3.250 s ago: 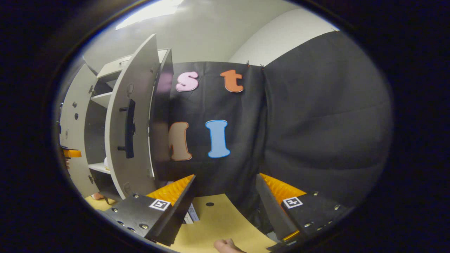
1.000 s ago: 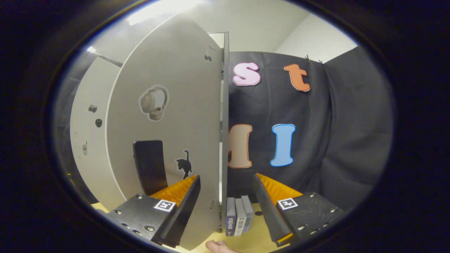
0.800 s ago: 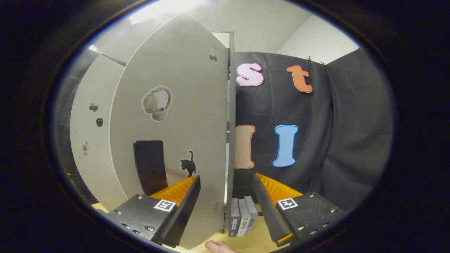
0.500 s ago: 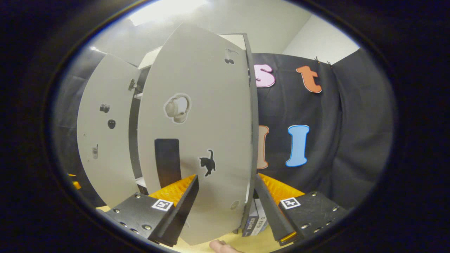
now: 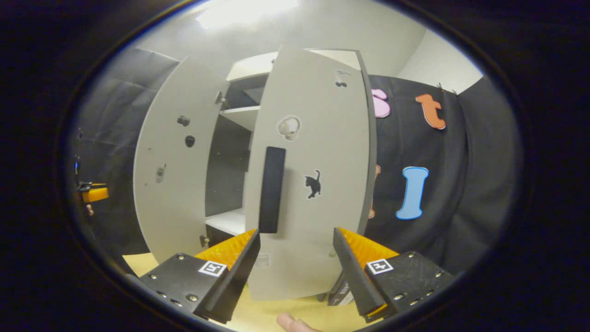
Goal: Grab one shoe with the right hand and put it into the shoe cabinet, grab the other shoe with the left hand and put it into the shoe cabinet; then close the right door with the right hand and the left door with the left hand.
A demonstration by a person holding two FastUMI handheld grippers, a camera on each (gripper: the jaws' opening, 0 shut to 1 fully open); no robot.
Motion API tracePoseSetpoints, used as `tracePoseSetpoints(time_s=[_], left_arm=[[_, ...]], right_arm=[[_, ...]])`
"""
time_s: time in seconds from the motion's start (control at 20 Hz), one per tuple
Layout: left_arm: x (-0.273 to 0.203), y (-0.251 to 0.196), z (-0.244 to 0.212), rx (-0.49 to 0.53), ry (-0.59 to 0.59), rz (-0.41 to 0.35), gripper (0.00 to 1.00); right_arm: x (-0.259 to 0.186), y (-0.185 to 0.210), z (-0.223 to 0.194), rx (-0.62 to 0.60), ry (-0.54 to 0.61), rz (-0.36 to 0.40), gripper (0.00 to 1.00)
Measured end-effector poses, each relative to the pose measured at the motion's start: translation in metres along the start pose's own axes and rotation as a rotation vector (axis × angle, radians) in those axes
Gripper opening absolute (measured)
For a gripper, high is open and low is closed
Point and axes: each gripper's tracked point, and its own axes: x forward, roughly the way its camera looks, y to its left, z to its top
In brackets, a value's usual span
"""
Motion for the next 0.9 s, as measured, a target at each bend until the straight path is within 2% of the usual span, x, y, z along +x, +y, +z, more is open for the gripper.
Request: tracePoseSetpoints(time_s=[0.05, 0.1, 0.15, 0.2, 0.25, 0.35, 0.45, 0.55, 0.75, 0.85, 0.9], left_arm=[[0.007, 0.004, 0.003, 0.006, -0.003, -0.002, 0.94], [0.016, 0.012, 0.008, 0.008, -0.013, 0.008, 0.93], [0.026, 0.022, 0.011, 0.011, -0.007, 0.018, 0.96], [0.031, 0.028, 0.009, 0.016, 0.006, 0.023, 0.94], [0.038, 0.035, 0.008, 0.016, 0.02, 0.027, 0.93], [0.056, 0.049, 0.012, 0.005, 0.035, 0.03, 0.96], [0.073, 0.052, 0.021, -0.001, 0.014, 0.014, 0.96], [0.09, 0.059, 0.026, 0.025, 0.007, 0.019, 0.93], [0.117, 0.054, 0.043, 0.068, -0.014, 0.002, 0.94], [0.128, 0.041, 0.05, 0.085, -0.036, -0.031, 0.95], [0.134, 0.039, 0.051, 0.093, -0.039, -0.029, 0.95]], right_arm=[[-0.005, 0.005, 0.001, 0.004, -0.014, 0.006, 0.95], [-0.01, 0.012, -0.001, 0.009, -0.022, 0.011, 0.97], [-0.017, 0.017, -0.003, 0.01, -0.03, 0.004, 0.93], [-0.024, 0.019, -0.005, 0.006, -0.042, -0.011, 0.92], [-0.033, 0.02, -0.005, 0.006, -0.064, -0.04, 0.93], [-0.049, 0.037, -0.003, 0.037, -0.123, -0.026, 0.95], [-0.067, 0.052, -0.024, 0.055, -0.078, -0.039, 0.97], [-0.082, 0.066, -0.045, 0.041, -0.009, -0.05, 0.95], [-0.106, 0.099, -0.056, 0.102, -0.029, 0.002, 0.95], [-0.117, 0.103, -0.062, 0.133, -0.03, 0.011, 0.93], [-0.123, 0.098, -0.063, 0.118, -0.031, -0.004, 0.95]])
